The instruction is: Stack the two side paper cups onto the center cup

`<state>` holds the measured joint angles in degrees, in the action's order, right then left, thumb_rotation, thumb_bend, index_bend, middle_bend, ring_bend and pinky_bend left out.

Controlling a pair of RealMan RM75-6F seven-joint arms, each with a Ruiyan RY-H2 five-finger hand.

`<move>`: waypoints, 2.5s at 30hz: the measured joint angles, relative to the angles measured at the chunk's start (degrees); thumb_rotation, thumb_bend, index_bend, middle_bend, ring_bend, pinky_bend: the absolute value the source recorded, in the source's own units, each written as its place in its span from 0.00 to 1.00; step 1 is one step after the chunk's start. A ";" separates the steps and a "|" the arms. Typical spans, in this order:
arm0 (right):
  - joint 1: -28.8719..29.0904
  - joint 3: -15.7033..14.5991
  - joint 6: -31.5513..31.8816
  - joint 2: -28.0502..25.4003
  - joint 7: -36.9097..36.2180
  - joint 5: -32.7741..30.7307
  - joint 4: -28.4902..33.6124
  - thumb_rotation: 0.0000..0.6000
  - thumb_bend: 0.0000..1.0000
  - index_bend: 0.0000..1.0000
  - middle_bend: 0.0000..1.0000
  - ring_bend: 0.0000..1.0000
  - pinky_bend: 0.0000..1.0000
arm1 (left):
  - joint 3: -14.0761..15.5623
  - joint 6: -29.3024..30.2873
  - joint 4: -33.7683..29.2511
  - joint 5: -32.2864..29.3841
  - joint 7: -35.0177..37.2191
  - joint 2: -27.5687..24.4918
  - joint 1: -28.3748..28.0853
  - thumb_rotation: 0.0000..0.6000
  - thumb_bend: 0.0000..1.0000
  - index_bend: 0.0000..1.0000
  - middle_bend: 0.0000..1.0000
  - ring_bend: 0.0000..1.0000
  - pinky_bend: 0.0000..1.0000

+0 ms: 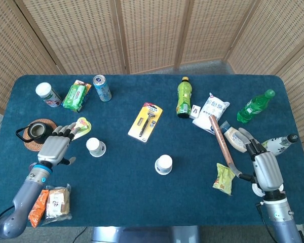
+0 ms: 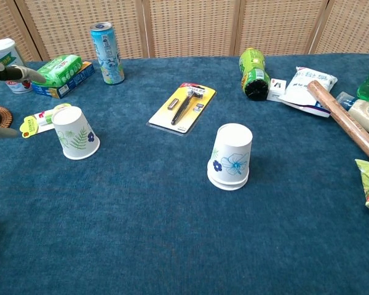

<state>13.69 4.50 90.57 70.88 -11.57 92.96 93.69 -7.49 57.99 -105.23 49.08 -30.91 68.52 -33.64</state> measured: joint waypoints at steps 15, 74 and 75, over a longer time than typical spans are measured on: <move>-0.35 1.29 -0.54 0.21 -0.26 -0.95 -0.72 1.00 0.30 0.12 0.10 0.20 0.33 | 0.25 -0.65 4.43 -8.26 -5.79 7.60 -6.85 1.00 0.31 0.00 0.00 0.00 0.18; -1.24 3.17 0.17 1.32 -0.08 -0.63 -1.69 1.00 0.27 0.11 0.05 0.00 0.01 | 2.67 7.68 6.93 -9.23 -9.08 13.97 -9.76 1.00 0.45 0.31 0.38 0.37 0.53; -1.23 3.17 0.12 1.32 -0.08 -0.65 -1.69 1.00 0.27 0.11 0.05 0.00 0.01 | 2.58 7.67 6.68 -9.20 -8.86 13.85 -9.71 1.00 0.45 0.31 0.38 0.37 0.53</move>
<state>12.46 7.67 90.69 72.20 -11.65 92.31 92.00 -4.91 65.66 -98.55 39.88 -39.78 82.37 -43.35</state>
